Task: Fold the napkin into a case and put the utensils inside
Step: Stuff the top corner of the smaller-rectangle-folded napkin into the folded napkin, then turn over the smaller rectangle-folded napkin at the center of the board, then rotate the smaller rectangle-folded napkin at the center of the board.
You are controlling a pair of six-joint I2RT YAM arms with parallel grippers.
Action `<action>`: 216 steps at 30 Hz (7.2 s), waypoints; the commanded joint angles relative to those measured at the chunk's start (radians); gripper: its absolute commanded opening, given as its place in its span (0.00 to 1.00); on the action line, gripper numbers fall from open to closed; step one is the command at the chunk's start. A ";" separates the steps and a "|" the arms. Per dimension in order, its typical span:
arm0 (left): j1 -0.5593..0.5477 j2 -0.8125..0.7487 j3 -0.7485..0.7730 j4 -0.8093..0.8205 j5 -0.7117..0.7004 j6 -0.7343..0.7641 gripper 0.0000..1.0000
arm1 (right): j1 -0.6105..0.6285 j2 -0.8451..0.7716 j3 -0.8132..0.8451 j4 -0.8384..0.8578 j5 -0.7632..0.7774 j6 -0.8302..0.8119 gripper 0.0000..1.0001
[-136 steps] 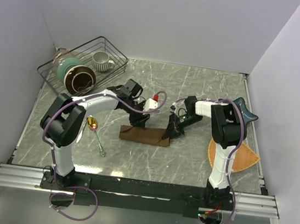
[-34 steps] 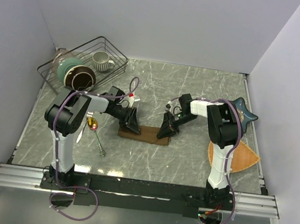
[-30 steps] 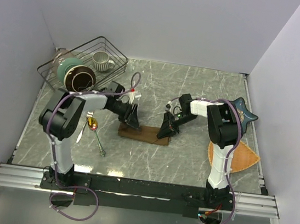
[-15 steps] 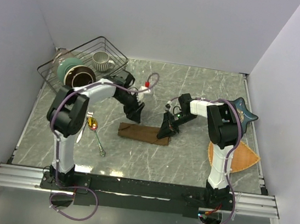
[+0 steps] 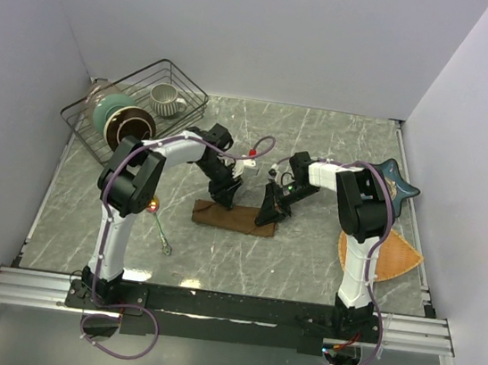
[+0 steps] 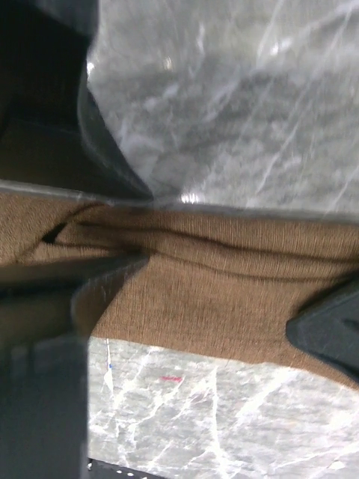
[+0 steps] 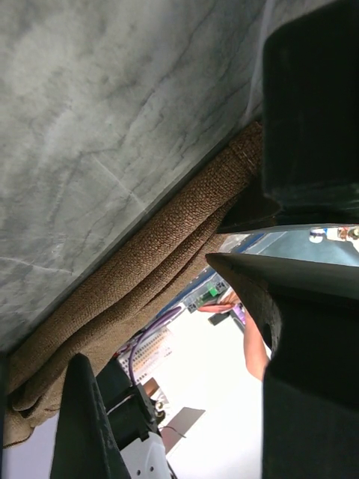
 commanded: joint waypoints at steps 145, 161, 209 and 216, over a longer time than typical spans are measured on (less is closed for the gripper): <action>0.441 -0.727 -0.481 0.397 0.018 -0.666 0.99 | 0.703 -0.458 -0.648 1.210 1.544 -1.018 0.22; 0.441 -0.789 -0.539 0.401 0.022 -0.668 0.99 | 0.800 -0.494 -0.788 1.290 1.493 -1.103 0.61; 0.053 -0.283 -0.407 0.363 -0.034 -0.568 0.18 | 0.113 -0.286 -0.117 -0.118 0.580 -0.254 0.49; 0.073 -0.393 -0.376 0.323 0.018 -0.528 0.26 | 0.082 -0.350 -0.070 -0.149 0.553 -0.277 0.56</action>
